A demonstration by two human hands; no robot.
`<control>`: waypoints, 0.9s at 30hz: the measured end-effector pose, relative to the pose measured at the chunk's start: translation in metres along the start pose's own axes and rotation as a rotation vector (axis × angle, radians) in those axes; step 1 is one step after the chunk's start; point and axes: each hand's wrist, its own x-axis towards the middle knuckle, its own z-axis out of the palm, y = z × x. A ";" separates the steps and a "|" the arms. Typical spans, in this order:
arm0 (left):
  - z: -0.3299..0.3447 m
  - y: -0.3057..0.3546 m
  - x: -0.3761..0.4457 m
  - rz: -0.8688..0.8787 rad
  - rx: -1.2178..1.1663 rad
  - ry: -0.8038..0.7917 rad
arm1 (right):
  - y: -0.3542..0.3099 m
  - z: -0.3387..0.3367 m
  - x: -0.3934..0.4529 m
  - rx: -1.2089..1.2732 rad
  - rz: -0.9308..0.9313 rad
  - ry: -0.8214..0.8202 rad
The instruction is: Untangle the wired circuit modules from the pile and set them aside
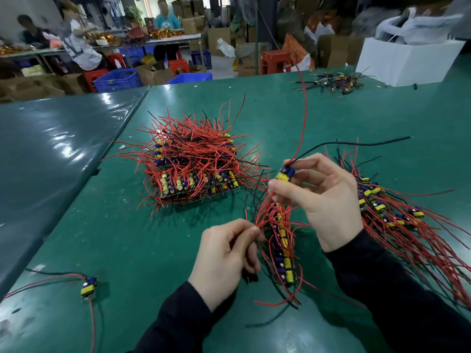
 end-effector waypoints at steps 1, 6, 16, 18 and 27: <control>-0.001 0.001 -0.001 0.014 -0.002 -0.033 | -0.001 -0.001 0.001 -0.003 0.001 0.014; -0.003 0.003 0.000 -0.036 -0.045 -0.084 | -0.005 0.000 0.000 0.013 0.002 -0.008; -0.009 -0.001 0.002 -0.151 -0.061 -0.007 | -0.014 0.006 -0.009 0.037 -0.090 -0.137; -0.009 -0.001 0.002 -0.149 -0.046 0.012 | -0.013 0.009 -0.011 0.040 -0.110 -0.182; -0.004 0.003 -0.004 -0.215 -0.154 -0.151 | -0.024 0.003 -0.002 -0.017 -0.181 -0.078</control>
